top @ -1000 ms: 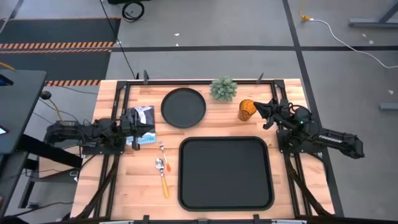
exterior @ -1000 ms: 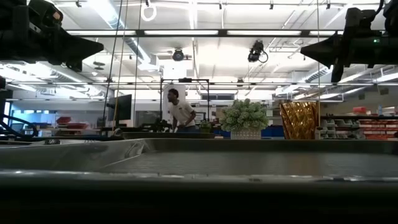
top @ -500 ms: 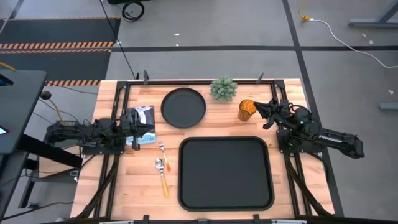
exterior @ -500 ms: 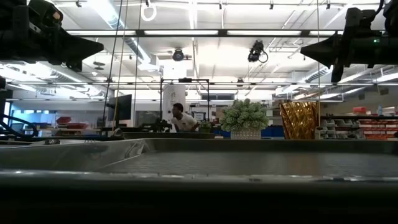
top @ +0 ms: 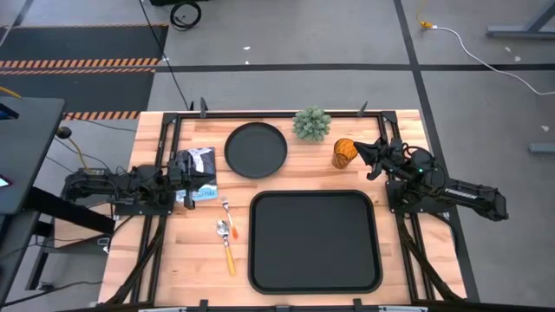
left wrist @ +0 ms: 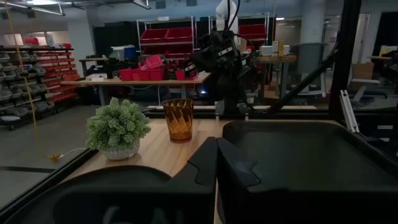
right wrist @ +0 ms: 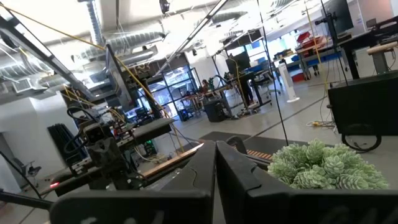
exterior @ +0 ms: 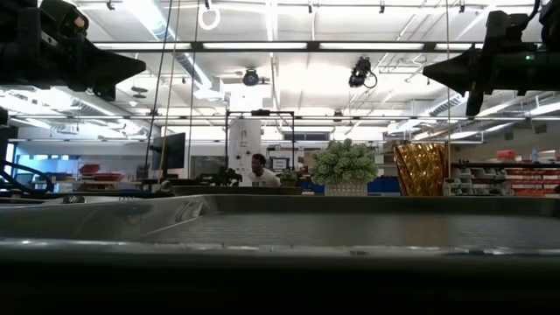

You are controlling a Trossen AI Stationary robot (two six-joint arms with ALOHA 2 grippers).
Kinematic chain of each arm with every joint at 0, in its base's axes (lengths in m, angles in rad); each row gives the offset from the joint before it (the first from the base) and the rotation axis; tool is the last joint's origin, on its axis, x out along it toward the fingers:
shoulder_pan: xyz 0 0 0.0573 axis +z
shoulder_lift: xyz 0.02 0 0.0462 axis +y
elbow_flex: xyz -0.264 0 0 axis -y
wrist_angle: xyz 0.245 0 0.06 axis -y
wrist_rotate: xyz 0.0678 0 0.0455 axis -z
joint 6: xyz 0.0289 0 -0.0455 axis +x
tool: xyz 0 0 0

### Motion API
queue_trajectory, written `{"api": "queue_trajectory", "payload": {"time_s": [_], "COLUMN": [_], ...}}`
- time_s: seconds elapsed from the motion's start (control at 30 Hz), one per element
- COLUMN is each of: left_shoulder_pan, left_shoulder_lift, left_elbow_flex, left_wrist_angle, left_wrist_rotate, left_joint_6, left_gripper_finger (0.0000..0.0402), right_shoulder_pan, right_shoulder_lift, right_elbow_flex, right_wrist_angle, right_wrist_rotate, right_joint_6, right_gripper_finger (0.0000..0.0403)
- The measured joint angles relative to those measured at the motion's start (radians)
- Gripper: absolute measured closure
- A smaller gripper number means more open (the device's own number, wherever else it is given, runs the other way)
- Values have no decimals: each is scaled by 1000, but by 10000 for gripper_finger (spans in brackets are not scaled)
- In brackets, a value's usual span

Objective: Pick and place plate/cup/fork/spoon on tray

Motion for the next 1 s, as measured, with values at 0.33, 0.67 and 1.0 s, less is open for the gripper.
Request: {"api": "queue_trajectory", "payload": {"time_s": [0.33, 0.67, 1.0], "left_shoulder_pan": [0, 0, 17], "left_shoulder_lift": [0, 0, 1], "left_elbow_flex": [0, 0, 0], "left_wrist_angle": [0, 1, 257], "left_wrist_rotate": [0, 0, -4], "left_joint_6": [0, -30, -131], "left_gripper_finger": [390, 390, 390], "right_shoulder_pan": [0, 0, 0], "right_shoulder_lift": [0, 0, 0], "right_elbow_flex": [0, 0, 0], "right_wrist_angle": [0, 0, 0], "right_wrist_rotate": [0, 0, 0], "right_joint_6": [0, 0, 0], "right_gripper_finger": [384, 384, 384]}}
